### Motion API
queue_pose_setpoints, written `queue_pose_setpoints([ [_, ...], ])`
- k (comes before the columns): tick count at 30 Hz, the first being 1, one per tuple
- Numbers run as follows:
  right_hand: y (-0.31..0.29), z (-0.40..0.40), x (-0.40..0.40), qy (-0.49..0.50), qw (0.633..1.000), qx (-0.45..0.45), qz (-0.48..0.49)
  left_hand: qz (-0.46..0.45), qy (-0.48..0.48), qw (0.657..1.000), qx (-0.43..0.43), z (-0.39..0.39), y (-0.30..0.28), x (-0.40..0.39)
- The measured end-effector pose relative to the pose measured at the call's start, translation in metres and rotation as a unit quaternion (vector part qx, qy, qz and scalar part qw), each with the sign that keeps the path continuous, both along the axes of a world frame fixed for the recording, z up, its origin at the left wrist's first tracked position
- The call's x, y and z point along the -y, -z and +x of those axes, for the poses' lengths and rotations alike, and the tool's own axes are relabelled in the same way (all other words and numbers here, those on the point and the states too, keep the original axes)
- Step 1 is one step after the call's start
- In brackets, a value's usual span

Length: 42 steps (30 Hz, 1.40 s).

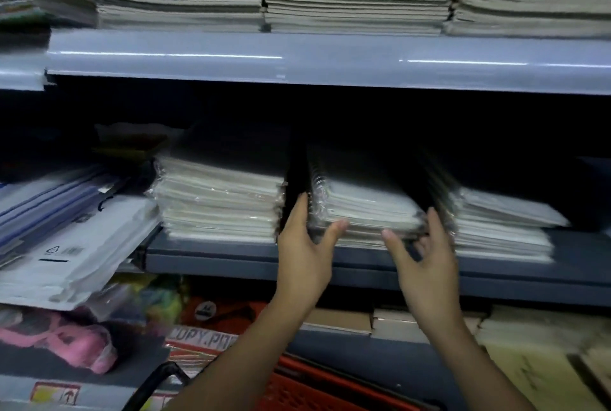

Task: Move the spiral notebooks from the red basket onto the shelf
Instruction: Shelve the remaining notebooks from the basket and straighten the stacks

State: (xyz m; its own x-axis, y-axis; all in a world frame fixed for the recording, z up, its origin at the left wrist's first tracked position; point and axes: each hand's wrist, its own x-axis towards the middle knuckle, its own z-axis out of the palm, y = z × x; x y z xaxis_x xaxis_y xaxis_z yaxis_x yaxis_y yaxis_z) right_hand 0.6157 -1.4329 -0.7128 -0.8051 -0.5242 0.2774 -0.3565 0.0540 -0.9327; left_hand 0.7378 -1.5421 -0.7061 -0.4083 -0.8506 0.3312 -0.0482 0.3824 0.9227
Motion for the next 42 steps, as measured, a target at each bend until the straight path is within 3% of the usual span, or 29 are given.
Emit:
queue_pose_setpoints([
  [2,-0.002,-0.007,0.003,-0.001,0.999,0.032,-0.021,0.015,-0.014,1.0,-0.001,-0.005,0.007,0.007],
  [9,0.001,-0.013,0.008,0.026,0.999,0.017,-0.036,0.034,-0.03,0.999,-0.028,-0.011,0.008,0.009],
  [11,0.0,-0.012,0.0,-0.012,0.999,0.024,-0.031,0.017,-0.043,0.998,-0.033,-0.005,0.008,-0.001],
  [13,0.0,-0.007,-0.014,-0.025,0.999,0.012,-0.029,-0.061,-0.118,0.991,-0.035,0.002,0.008,-0.018],
  [16,-0.002,-0.01,-0.046,0.103,0.975,-0.17,-0.102,-0.24,-0.164,0.955,-0.051,-0.007,0.001,-0.045],
  [18,-0.005,-0.035,-0.067,0.207,0.933,-0.249,-0.157,-0.243,-0.103,0.962,-0.067,-0.03,-0.011,-0.061],
  [20,-0.013,-0.071,-0.084,0.282,0.917,-0.201,-0.2,-0.176,0.0,0.983,-0.058,-0.056,-0.024,-0.078],
  [22,-0.02,-0.107,-0.098,0.308,0.922,-0.079,-0.218,-0.102,0.108,0.988,-0.035,-0.08,-0.028,-0.094],
  [24,-0.021,-0.134,-0.105,0.213,0.955,0.055,-0.197,-0.048,0.163,0.985,-0.013,-0.102,-0.025,-0.102],
  [26,-0.022,-0.155,-0.104,0.085,0.978,0.126,-0.14,-0.018,0.166,0.986,0.02,-0.121,-0.021,-0.105],
  [28,-0.028,-0.165,-0.098,-0.001,0.988,0.125,-0.088,-0.008,0.165,0.985,0.047,-0.135,-0.02,-0.106],
  [32,-0.033,-0.184,-0.097,-0.058,0.988,0.136,-0.042,-0.014,0.161,0.986,0.036,-0.153,-0.015,-0.101],
  [42,-0.023,-0.178,-0.095,0.005,0.99,0.088,-0.106,-0.032,0.116,0.992,0.023,-0.165,0.003,-0.089],
])
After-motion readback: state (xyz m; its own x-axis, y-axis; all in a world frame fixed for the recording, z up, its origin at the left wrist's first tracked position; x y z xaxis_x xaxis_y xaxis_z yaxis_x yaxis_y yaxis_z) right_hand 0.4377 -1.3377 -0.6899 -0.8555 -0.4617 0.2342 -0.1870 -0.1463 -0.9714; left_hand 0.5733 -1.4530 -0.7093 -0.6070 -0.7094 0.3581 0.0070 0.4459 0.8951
